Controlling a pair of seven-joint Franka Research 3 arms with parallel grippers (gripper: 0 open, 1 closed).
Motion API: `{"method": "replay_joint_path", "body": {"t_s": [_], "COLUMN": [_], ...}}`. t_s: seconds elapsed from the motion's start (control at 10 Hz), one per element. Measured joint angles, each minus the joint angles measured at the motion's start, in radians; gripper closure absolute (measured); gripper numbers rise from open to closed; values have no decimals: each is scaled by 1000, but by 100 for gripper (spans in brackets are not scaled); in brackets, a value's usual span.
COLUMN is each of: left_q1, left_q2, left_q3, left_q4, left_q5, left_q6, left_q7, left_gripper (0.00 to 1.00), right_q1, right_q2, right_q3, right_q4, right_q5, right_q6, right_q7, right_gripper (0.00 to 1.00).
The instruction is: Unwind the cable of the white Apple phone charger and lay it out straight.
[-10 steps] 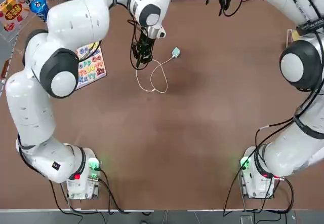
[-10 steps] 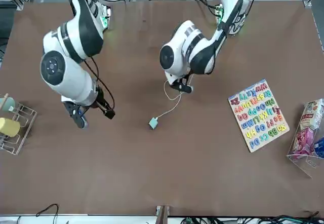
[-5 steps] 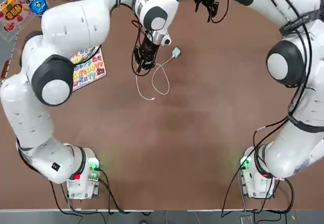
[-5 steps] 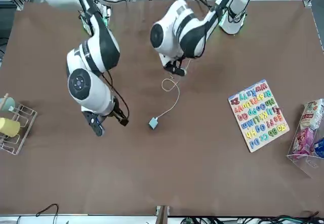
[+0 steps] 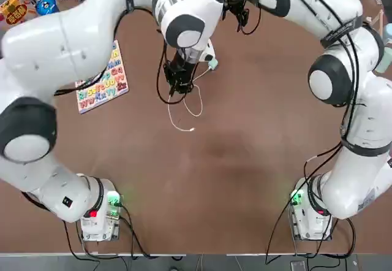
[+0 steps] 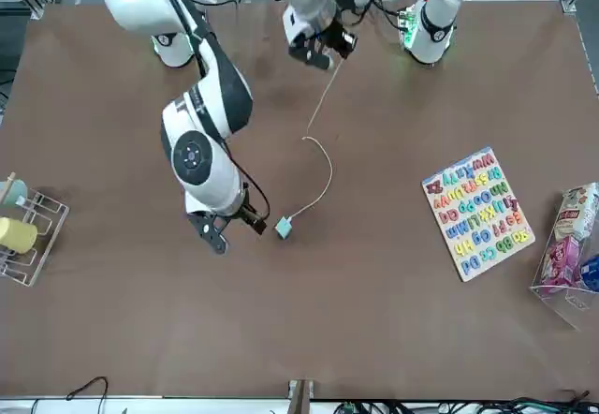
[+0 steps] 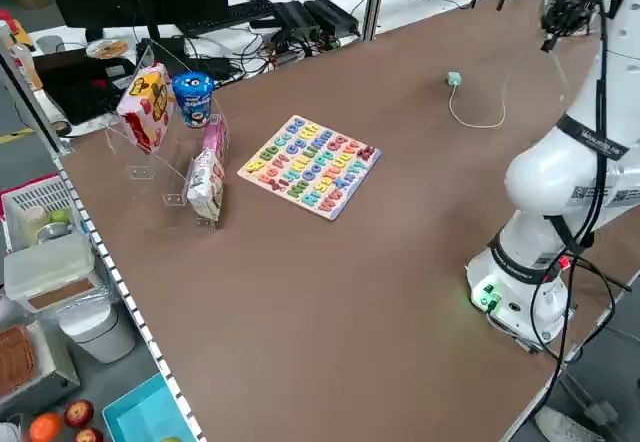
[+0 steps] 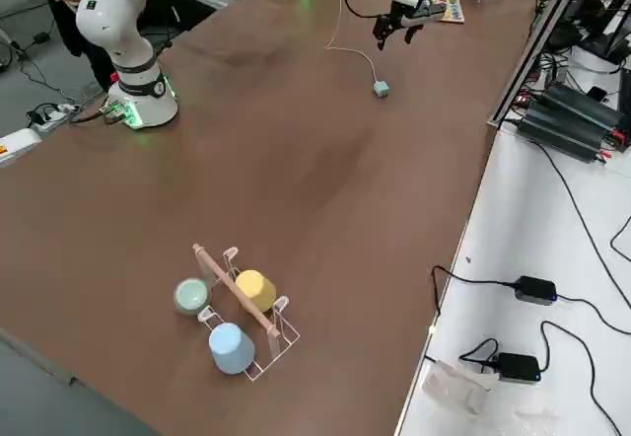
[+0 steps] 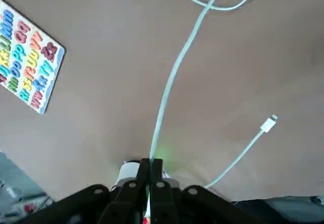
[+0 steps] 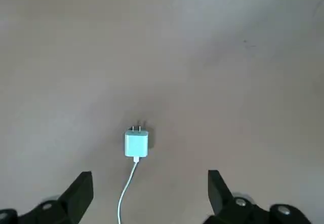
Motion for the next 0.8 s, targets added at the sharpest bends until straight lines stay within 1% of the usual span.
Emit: {"method": "replay_joint_path", "body": {"t_s": [0.1, 0.2, 0.4, 0.6, 0.8], "left_q1": [0, 0, -2, -8, -11], "left_q2": [-53, -90, -138, -150, -150], "left_q3": [-21, -45, -116, -200, -254], "left_q4": [-34, -51, -65, -98, -122], "left_q5": [-32, -59, -95, -98, -98], "left_q6": [33, 49, 54, 77, 96], "left_q7": [-1, -14, -50, -119, -165], "left_gripper": [96, 96, 96, 96, 96], "right_q1": [15, 33, 73, 106, 125], "right_q2": [25, 53, 119, 180, 217], "right_q3": [-1, -1, -2, -3, -5], "right_q4": [0, 1, 1, 3, 4], "right_q5": [-10, -23, -53, -87, -95], "right_q6": [30, 59, 122, 169, 215], "right_q7": [1, 1, 4, 31, 79], "right_gripper": [0, 0, 0, 0, 0]}}
